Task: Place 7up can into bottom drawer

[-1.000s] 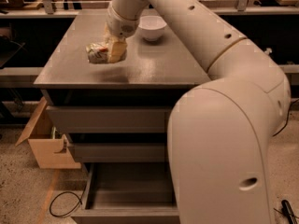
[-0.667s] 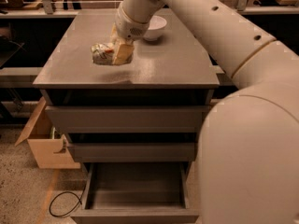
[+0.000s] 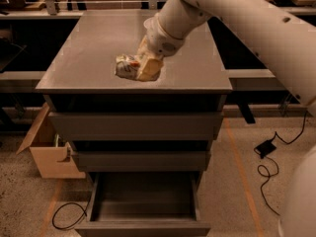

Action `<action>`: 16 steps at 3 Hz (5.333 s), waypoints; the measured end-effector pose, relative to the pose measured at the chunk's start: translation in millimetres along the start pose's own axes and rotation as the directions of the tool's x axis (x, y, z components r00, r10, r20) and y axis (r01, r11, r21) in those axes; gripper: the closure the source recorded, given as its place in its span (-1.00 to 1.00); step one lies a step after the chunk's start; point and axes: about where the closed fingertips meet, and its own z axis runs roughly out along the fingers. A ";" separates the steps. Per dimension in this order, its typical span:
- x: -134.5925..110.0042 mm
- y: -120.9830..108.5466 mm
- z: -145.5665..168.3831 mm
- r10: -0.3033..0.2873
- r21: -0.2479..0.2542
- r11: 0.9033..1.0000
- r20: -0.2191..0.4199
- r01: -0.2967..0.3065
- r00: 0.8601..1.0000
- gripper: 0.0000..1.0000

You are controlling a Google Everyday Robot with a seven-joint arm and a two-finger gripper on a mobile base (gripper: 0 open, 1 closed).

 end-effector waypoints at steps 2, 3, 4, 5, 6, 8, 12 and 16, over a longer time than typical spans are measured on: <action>28.8 42.7 -6.8 0.153 -0.019 0.988 0.057 -0.152 0.987 1.00; 28.8 42.8 -6.7 0.153 -0.019 0.988 0.057 -0.152 0.987 1.00; 36.7 57.9 6.7 0.170 -0.041 0.985 0.063 -0.168 0.983 1.00; 43.9 87.6 28.6 0.192 -0.060 0.980 0.073 -0.188 0.979 1.00; 60.7 127.4 62.0 0.223 -0.081 0.972 0.026 -0.220 0.975 1.00; 117.4 189.5 141.7 0.335 -0.091 0.938 -0.013 -0.335 0.942 1.00; 150.1 238.9 249.0 0.397 -0.173 0.911 0.128 -0.374 0.909 1.00; 180.8 268.0 350.4 0.452 -0.194 0.886 0.156 -0.421 0.879 1.00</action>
Offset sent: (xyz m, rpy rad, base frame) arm -0.0465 -0.0422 -0.0359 0.1581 0.1672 -0.1739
